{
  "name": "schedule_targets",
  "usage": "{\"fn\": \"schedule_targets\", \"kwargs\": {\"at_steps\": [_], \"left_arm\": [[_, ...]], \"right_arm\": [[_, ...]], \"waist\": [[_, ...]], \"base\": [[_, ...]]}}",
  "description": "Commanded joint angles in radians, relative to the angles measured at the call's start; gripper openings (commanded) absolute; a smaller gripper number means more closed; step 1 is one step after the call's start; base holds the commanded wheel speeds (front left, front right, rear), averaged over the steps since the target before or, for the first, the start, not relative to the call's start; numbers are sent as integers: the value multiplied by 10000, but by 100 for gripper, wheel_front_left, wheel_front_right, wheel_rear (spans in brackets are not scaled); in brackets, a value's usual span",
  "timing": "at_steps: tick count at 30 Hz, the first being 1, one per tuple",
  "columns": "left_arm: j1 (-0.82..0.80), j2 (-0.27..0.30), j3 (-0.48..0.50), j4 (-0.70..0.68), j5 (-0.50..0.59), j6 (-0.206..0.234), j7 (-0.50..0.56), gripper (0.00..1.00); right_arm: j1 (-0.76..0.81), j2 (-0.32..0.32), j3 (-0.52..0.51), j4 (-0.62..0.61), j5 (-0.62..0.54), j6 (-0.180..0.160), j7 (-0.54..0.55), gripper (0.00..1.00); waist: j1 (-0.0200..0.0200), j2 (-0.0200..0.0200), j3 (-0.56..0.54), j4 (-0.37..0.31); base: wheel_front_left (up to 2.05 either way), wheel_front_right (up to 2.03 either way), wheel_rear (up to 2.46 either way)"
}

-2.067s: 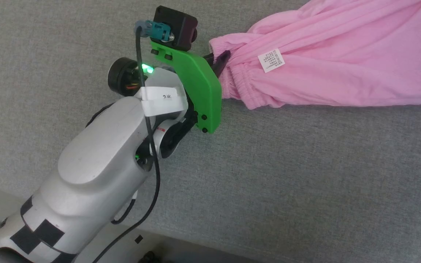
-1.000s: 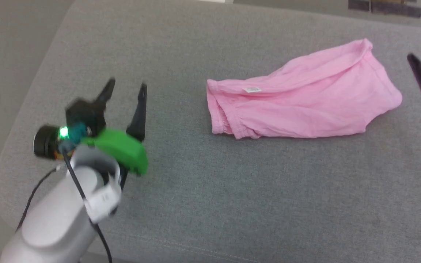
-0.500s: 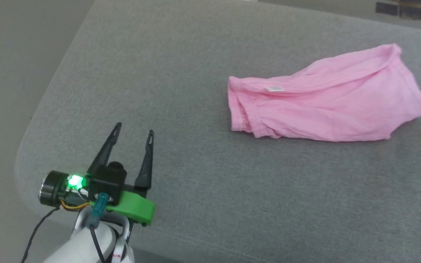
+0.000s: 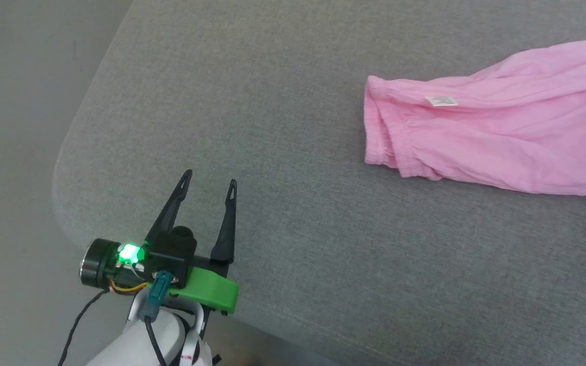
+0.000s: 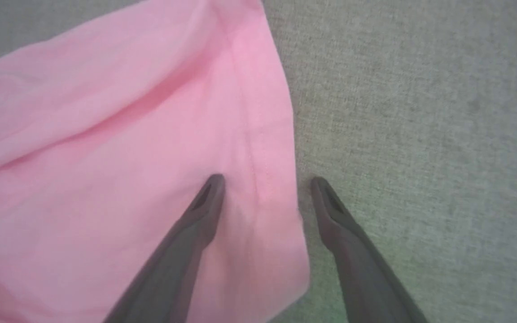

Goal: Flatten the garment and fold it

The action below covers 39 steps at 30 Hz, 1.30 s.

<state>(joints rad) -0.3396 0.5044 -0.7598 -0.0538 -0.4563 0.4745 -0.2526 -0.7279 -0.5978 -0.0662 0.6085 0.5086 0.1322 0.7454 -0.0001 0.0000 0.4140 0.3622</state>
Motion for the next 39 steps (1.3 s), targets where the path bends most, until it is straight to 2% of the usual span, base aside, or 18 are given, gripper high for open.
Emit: {"fn": "schedule_targets", "kwargs": {"at_steps": [1,8,10,17,24,29,39], "left_arm": [[73,-81,62,40,152,-61,-84,100],[148,-247,293,17,336,-174,-89,100],[186,-275,372,14,360,-211,-89,100],[283,-350,478,205,395,-412,-90,100],[395,-321,381,502,303,-599,-64,100],[504,-216,337,581,191,-656,81,100],[741,-159,164,566,1,-712,361,100]], "right_arm": [[38,25,50,16,-108,-15,168,100],[765,315,194,-387,143,-15,957,100],[962,359,280,-651,305,-15,1129,0],[1222,277,185,-1239,413,-15,657,0],[1543,318,-106,-1393,554,-15,-163,0],[2249,386,-418,-1790,717,-15,-367,0],[4469,806,-2241,-2840,403,-15,-231,0]], "waist": [[1,0,376,372],[1,0,524,417],[1,0,560,381],[1,0,293,114],[1,0,-616,-410],[1,0,-1295,-953],[1,0,-2202,-1816]], "base": [[0,0,0],[0,0,0],[0,0,0],[0,0,0],[0,0,0],[0,0,0],[0,0,0]]}}
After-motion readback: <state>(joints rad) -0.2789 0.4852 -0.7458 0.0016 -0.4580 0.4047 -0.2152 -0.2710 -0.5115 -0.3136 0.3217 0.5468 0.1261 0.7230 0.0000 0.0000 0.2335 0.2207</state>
